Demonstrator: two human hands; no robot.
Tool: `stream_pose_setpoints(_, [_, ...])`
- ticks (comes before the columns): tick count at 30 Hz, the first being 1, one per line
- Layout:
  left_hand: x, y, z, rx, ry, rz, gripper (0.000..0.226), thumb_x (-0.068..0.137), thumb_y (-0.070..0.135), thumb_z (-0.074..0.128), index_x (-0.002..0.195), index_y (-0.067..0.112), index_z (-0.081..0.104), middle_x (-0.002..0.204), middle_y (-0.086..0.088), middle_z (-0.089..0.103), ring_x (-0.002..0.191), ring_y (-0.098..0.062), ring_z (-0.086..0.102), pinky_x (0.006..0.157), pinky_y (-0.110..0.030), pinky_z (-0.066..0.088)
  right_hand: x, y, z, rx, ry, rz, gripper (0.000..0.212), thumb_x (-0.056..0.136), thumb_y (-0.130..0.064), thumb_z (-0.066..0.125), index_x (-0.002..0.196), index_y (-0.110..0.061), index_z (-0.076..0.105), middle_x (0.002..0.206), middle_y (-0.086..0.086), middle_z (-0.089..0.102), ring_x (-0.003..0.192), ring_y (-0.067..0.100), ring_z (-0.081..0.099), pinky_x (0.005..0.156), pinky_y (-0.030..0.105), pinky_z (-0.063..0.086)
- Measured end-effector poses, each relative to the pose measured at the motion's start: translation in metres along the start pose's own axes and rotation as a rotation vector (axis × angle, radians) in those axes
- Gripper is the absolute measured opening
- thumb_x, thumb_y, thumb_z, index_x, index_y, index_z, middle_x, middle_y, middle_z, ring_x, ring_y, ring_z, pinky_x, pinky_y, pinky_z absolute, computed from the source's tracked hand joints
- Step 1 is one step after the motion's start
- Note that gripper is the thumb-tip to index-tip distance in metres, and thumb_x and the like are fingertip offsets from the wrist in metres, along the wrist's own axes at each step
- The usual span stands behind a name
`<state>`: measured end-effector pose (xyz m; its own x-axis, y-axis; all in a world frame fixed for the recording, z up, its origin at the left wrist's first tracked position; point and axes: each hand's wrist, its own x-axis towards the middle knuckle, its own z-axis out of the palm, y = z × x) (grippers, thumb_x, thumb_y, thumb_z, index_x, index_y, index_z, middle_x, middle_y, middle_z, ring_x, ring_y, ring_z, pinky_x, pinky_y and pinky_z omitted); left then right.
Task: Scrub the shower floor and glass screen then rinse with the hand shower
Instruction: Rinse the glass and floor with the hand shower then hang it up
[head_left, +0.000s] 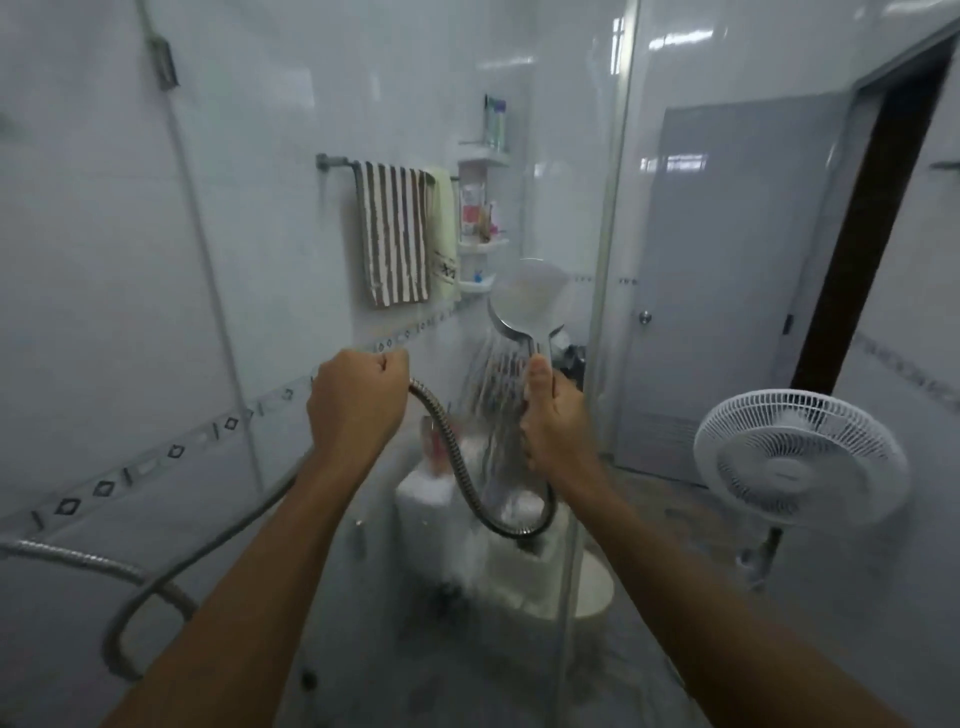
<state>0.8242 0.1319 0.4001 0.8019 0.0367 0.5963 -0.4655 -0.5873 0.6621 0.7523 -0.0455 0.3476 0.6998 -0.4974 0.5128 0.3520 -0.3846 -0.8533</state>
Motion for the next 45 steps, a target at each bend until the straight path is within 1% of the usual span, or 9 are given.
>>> stream_pose_setpoints(4, [0.039,0.050,-0.023,-0.080,0.106,0.053,0.049,0.092,0.032,0.050,0.049,0.009,0.047,0.051,-0.007,0.049,0.050,-0.025,0.049,0.049,-0.030,0.032,0.051,-0.066,-0.009,-0.007,0.025,-0.105,0.049,0.098,-0.064,0.033,0.078,-0.021,0.046,0.057,-0.002,0.042,0.046,0.013,0.043,0.047,0.030,0.041])
stream_pose_setpoints(10, [0.087,0.098,-0.073,-0.129,0.281,0.119,0.046,0.095,0.034,0.046,0.056,0.009,0.046,0.055,-0.004,0.046,0.049,-0.020,0.043,0.049,-0.030,0.026,0.120,-0.163,-0.004,0.014,0.051,-0.236,0.054,0.099,-0.062,0.031,0.084,-0.013,0.045,0.061,0.005,0.040,0.045,0.015,0.040,0.038,0.026,0.039])
stream_pose_setpoints(14, [0.087,0.090,-0.102,-0.101,0.344,0.111,0.048,0.094,0.033,0.046,0.054,0.008,0.045,0.051,-0.004,0.043,0.047,-0.020,0.040,0.048,-0.031,0.030,0.147,-0.180,0.030,0.014,0.026,-0.259,0.057,0.097,-0.067,0.031,0.075,-0.015,0.043,0.063,0.007,0.044,0.054,0.020,0.045,0.051,0.034,0.044])
stream_pose_setpoints(17, [0.068,0.059,-0.115,-0.027,0.349,0.036,0.046,0.093,0.032,0.046,0.054,0.007,0.045,0.052,-0.005,0.044,0.048,-0.022,0.041,0.050,-0.032,0.033,0.142,-0.152,0.069,0.027,-0.088,-0.195,0.057,0.096,-0.067,0.031,0.073,-0.016,0.040,0.061,0.007,0.043,0.054,0.020,0.045,0.052,0.036,0.043])
stream_pose_setpoints(22, [0.021,0.002,-0.115,0.065,0.302,-0.153,0.048,0.093,0.033,0.048,0.051,0.010,0.042,0.050,-0.003,0.041,0.046,-0.022,0.037,0.048,-0.032,0.030,0.107,-0.078,0.127,0.129,-0.249,-0.042,0.054,0.098,-0.064,0.034,0.071,-0.017,0.037,0.057,0.006,0.037,0.043,0.018,0.041,0.041,0.031,0.041])
stream_pose_setpoints(27, [-0.031,-0.024,-0.108,0.231,0.321,-0.269,0.050,0.091,0.030,0.050,0.047,0.011,0.037,0.046,-0.003,0.037,0.046,-0.023,0.034,0.048,-0.033,0.028,0.061,-0.007,0.158,0.257,-0.431,0.144,0.052,0.095,-0.067,0.036,0.080,-0.018,0.036,0.055,0.004,0.034,0.039,0.015,0.036,0.037,0.025,0.036])
stream_pose_setpoints(34, [-0.119,-0.049,-0.082,0.536,0.275,-0.320,0.053,0.091,0.027,0.050,0.046,0.013,0.027,0.044,-0.002,0.027,0.042,-0.021,0.030,0.046,-0.031,0.023,-0.029,0.073,0.171,0.315,-0.703,0.330,0.053,0.096,-0.068,0.034,0.080,-0.017,0.038,0.053,0.002,0.038,0.039,0.015,0.038,0.038,0.025,0.035])
stream_pose_setpoints(40, [-0.223,-0.085,-0.083,0.739,0.204,-0.525,0.054,0.095,0.022,0.050,0.046,0.018,0.028,0.045,-0.003,0.029,0.042,-0.017,0.027,0.045,-0.029,0.020,-0.137,0.120,0.171,0.346,-0.969,0.527,0.055,0.093,-0.071,0.037,0.084,-0.017,0.041,0.049,0.000,0.032,0.038,0.014,0.032,0.039,0.023,0.031])
stream_pose_setpoints(45, [-0.323,-0.117,-0.086,0.863,0.099,-0.713,0.052,0.092,0.028,0.044,0.045,0.019,0.025,0.043,-0.002,0.028,0.040,-0.016,0.028,0.044,-0.029,0.018,-0.218,0.157,0.170,0.303,-1.071,0.675,0.057,0.093,-0.070,0.040,0.079,-0.015,0.041,0.044,-0.003,0.030,0.035,0.012,0.029,0.042,0.021,0.029])
